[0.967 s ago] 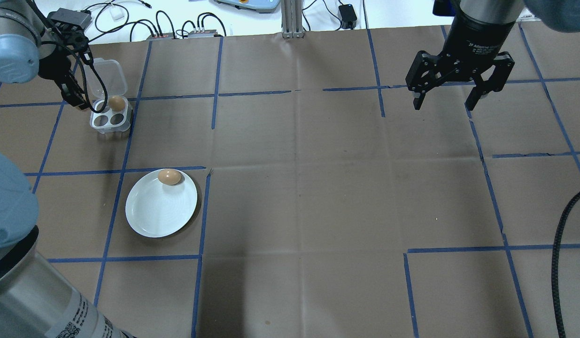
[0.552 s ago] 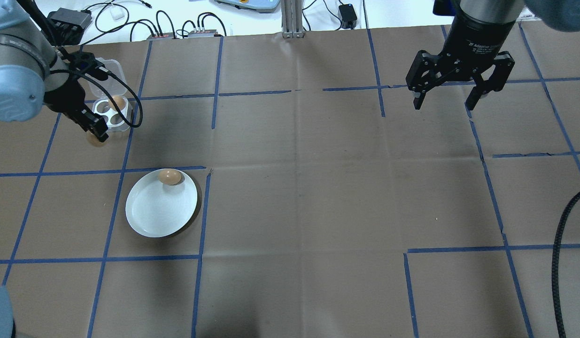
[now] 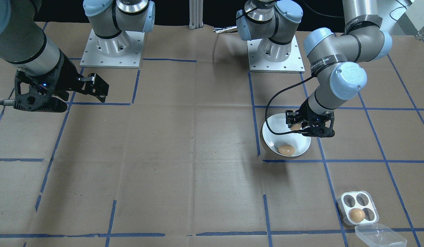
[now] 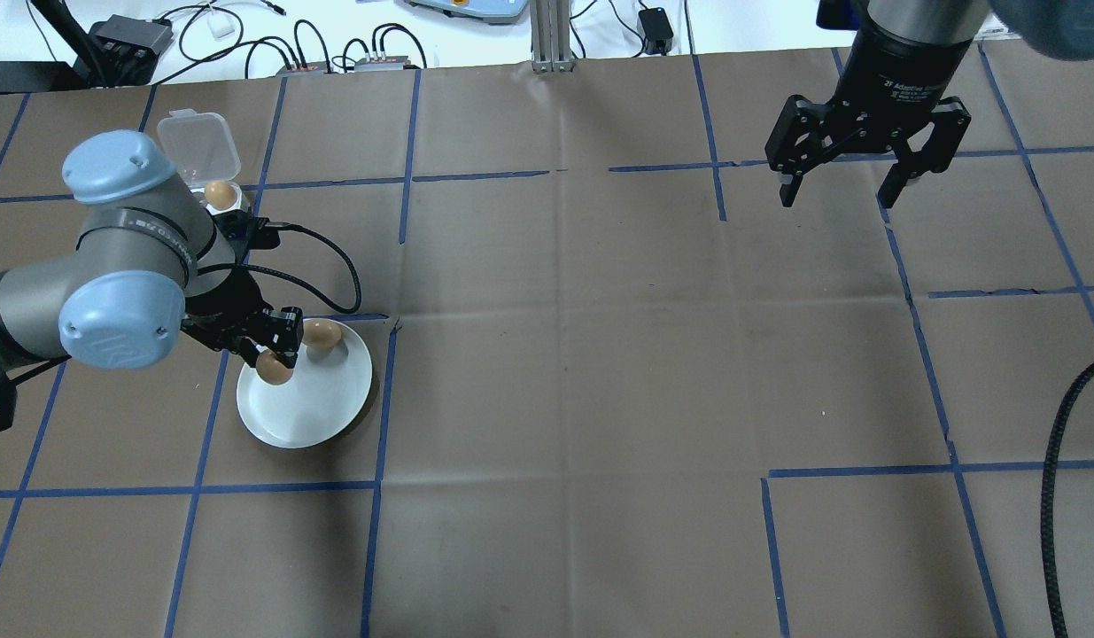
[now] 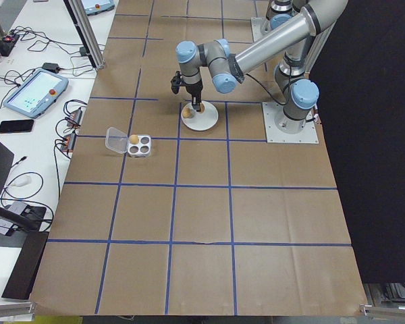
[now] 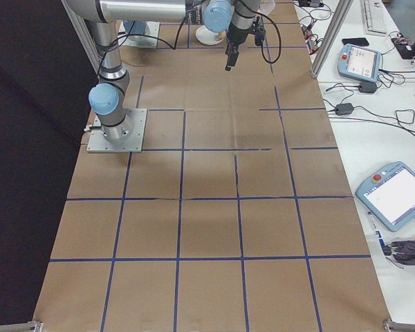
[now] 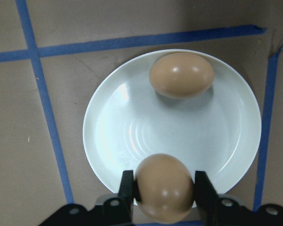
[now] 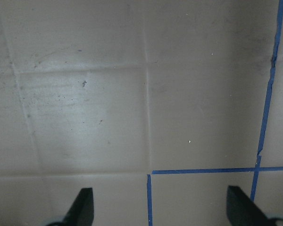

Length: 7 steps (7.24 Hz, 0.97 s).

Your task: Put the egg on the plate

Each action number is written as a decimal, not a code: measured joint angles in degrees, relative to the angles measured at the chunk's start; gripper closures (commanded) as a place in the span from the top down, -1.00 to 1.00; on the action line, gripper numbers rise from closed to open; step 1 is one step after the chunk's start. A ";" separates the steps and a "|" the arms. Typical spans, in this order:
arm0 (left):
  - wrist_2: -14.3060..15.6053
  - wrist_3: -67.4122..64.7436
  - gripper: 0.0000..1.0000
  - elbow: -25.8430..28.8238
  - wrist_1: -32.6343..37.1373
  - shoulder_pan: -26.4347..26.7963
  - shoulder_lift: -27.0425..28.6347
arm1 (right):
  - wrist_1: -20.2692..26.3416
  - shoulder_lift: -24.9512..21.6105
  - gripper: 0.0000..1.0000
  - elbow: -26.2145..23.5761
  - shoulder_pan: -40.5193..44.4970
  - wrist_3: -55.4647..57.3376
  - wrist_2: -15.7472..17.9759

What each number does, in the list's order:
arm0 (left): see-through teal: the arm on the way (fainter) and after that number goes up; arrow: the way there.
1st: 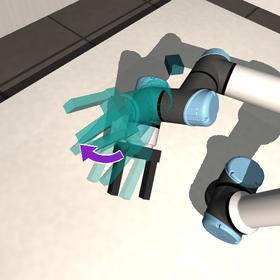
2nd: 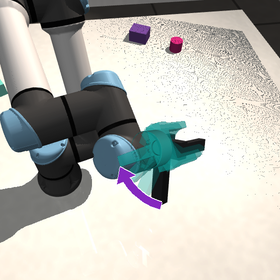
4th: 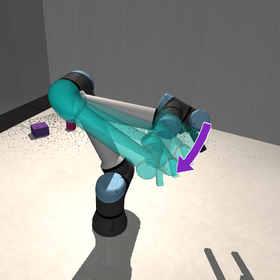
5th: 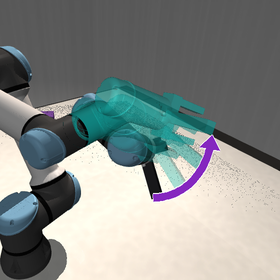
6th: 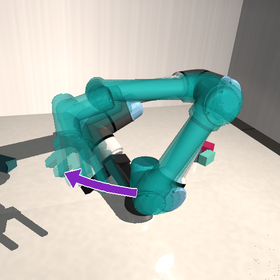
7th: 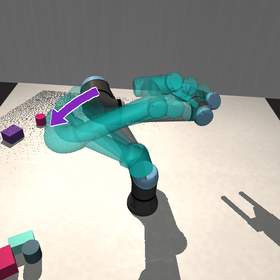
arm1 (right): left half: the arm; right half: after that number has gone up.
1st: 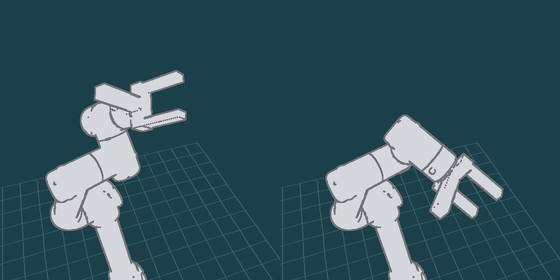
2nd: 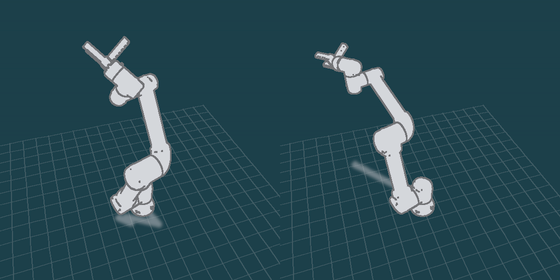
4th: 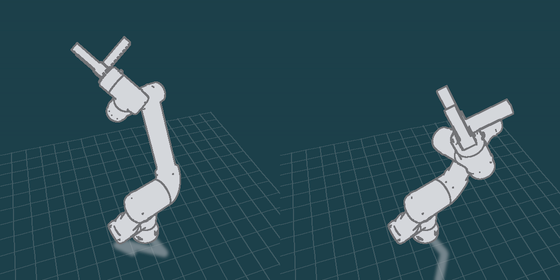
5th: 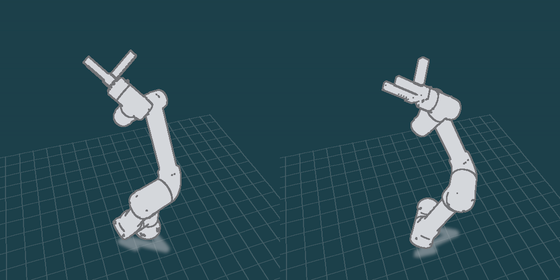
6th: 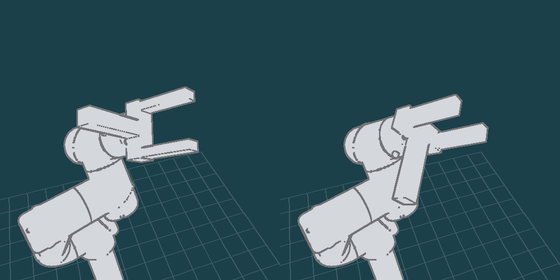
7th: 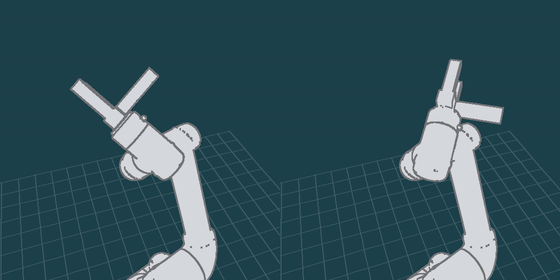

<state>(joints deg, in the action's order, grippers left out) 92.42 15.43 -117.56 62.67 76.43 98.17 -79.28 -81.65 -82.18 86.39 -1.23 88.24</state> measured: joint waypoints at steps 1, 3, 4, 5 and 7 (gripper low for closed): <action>-0.11 -0.73 0.73 -1.50 -3.38 -0.13 0.88 | 0.00 0.00 1.00 0.00 0.00 0.00 0.00; -0.11 -2.22 1.00 -2.37 -9.52 -0.21 2.90 | 0.00 0.00 1.00 0.00 0.00 0.00 0.02; -0.14 -2.62 1.00 -2.27 -11.98 -0.26 3.23 | 0.00 0.01 1.00 0.00 0.00 0.00 0.04; -0.21 -3.51 1.00 -1.96 -13.12 -0.27 2.94 | 0.00 0.03 1.00 0.00 0.00 0.00 0.02; -0.28 -8.86 1.00 0.13 -13.53 -0.26 2.18 | 0.00 0.02 1.00 0.00 0.00 0.00 0.00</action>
<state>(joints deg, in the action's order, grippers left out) 92.14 6.56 -117.44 49.14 76.18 100.35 -79.28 -81.62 -82.18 86.39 -1.23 88.25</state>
